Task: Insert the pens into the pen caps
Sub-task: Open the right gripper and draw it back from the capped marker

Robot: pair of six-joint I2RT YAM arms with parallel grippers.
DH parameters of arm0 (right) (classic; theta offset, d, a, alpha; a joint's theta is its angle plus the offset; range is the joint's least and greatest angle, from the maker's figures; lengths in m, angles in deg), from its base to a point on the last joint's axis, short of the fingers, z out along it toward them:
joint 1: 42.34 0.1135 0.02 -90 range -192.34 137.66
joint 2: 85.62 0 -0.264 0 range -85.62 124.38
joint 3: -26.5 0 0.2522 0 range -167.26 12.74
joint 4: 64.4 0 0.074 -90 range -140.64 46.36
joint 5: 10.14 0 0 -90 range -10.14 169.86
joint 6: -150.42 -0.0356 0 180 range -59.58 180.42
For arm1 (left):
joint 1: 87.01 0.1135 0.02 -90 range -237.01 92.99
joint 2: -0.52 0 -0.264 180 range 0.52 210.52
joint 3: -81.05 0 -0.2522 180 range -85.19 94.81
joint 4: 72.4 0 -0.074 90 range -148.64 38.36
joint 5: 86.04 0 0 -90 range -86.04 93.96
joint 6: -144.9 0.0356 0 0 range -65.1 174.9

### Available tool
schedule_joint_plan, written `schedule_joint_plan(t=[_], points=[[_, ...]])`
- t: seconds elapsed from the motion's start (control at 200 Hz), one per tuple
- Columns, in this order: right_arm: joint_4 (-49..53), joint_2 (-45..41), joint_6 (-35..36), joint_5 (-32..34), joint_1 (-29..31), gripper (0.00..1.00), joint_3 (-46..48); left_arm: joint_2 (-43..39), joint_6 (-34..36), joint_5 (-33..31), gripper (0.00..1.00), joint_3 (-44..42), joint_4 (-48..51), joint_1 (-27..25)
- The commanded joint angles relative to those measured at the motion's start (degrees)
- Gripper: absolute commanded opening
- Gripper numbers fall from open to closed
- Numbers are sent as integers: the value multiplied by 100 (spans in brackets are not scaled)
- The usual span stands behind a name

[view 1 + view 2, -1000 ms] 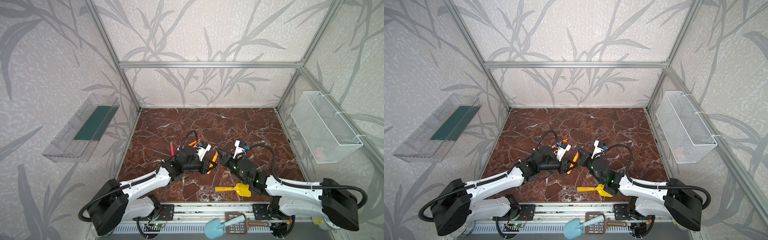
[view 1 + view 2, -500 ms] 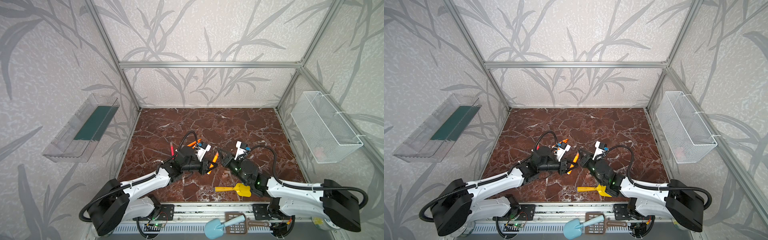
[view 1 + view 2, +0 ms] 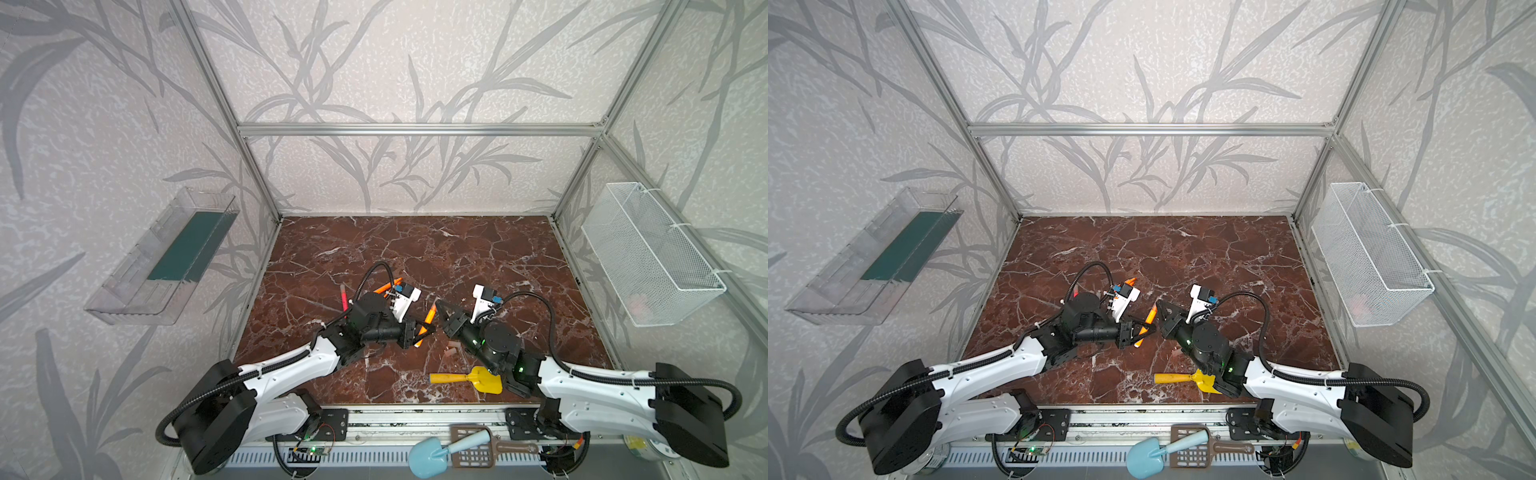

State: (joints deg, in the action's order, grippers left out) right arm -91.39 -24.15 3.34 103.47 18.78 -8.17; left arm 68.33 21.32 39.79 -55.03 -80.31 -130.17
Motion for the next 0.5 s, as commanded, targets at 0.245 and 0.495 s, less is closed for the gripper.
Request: schedule_joint_plan(t=[0.245,0.495], points=[[366,-311,200,-27,66,30,112,-185,68,-162,0,65,-342,42],[870,-1182,449,35,66,45,91,-315,210,-351,0,27,-200,44]])
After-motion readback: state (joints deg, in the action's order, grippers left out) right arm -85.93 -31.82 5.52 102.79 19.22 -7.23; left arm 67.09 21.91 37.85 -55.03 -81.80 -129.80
